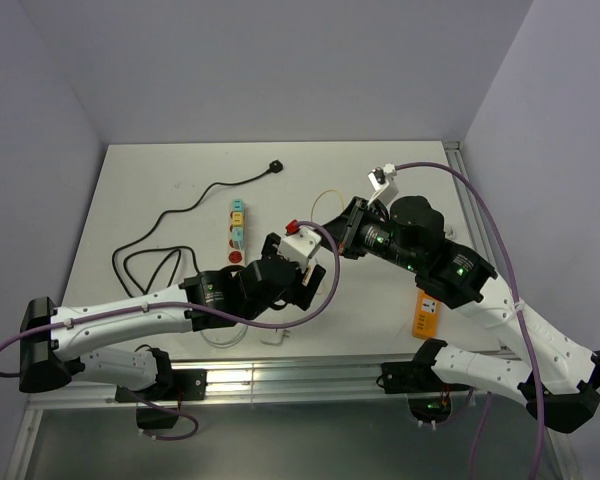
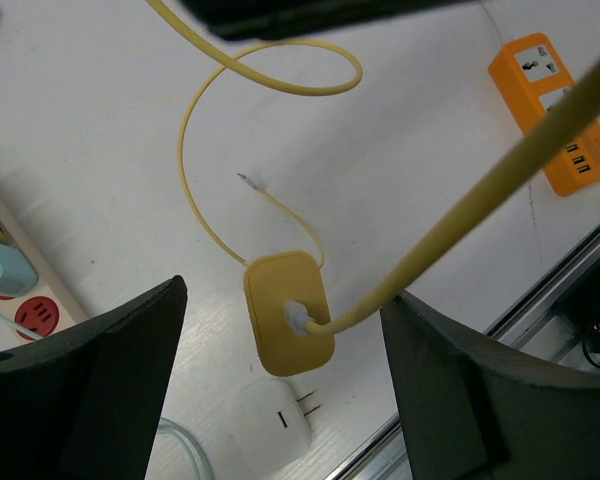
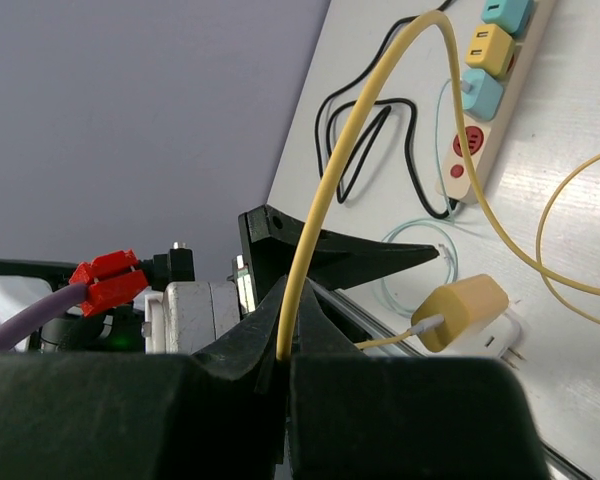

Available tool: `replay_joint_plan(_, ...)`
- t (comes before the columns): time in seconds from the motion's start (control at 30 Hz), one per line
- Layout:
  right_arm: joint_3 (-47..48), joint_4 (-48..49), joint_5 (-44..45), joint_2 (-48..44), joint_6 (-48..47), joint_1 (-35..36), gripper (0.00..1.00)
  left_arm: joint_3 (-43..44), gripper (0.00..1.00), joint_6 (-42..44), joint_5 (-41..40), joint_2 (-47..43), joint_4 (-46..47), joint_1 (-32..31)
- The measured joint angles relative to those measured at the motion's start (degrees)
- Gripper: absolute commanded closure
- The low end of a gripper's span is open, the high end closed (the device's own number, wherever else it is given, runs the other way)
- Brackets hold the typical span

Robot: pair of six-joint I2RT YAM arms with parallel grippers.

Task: Insert the plug

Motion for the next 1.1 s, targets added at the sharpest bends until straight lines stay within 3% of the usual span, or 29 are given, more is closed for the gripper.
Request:
replay_joint_plan(0.17,0.00,-0.20,0.00,0.00,0.02,0.00,1.00,-0.72,0.22,-0.26,0.90,0.00,1.09,0.48)
replay_joint_plan(0.37,0.00,-0.55,0.00,0.00,0.22,0.00,1.00,-1.70,0.43,-0.66,1.49,0.00,2.25,1.07)
replay_joint_plan(0.47,-0.02,-0.61,0.02,0.00,0.22,0.17,1.00,-2.10,0.56,-0.90,1.84,0.00,2.78,1.25)
replay_joint_plan(0.57,-0.09,-0.72,0.02,0.00,0.20,0.17,1.00,-2.32,0.75,-0.98,2.32,0.00,3.28,1.36)
replay_joint_plan(0.6,-0.09,-0.74,0.00,0.00,0.20,0.17,1.00,-2.32,0.93,-0.96,2.56,0.00,3.32,1.40)
replay_joint_plan(0.63,-0.11,-0.76,0.02,0.00,0.17,0.17,1.00,-2.32,1.00,-1.01,2.89,0.00,3.37,1.42)
replay_joint_plan(0.67,-0.13,-0.87,0.02,0.00,0.17,0.17,0.98,-2.32,1.00,-0.90,3.10,0.00,3.39,1.44)
replay_joint_plan(0.7,-0.15,-0.90,0.04,0.00,0.13,0.17,0.93,-2.34,1.00,-0.90,3.52,0.00,3.39,1.51)
replay_joint_plan(0.73,-0.17,-0.94,0.07,0.02,0.13,0.17,0.76,-2.38,1.00,-0.96,3.78,-0.02,3.39,1.57)
replay_joint_plan(0.8,-0.22,-1.36,0.48,0.00,-0.44,0.17,0.54,-2.71,1.00,-1.31,4.48,-0.48,3.63,1.79)
replay_joint_plan(0.9,-0.33,-2.43,1.68,0.00,-1.70,0.15,0.08,-3.80,0.99,-2.14,6.19,-3.04,3.74,2.67)
replay_joint_plan(0.93,-0.33,-2.86,2.21,-0.04,-1.90,0.15,0.01,-4.20,1.00,-2.12,6.91,-4.09,3.54,3.06)
replay_joint_plan(1.1,-1.09,-3.67,5.14,-1.31,-3.82,-0.15,0.00,-7.10,1.00,-2.62,11.30,-11.63,1.64,5.97)
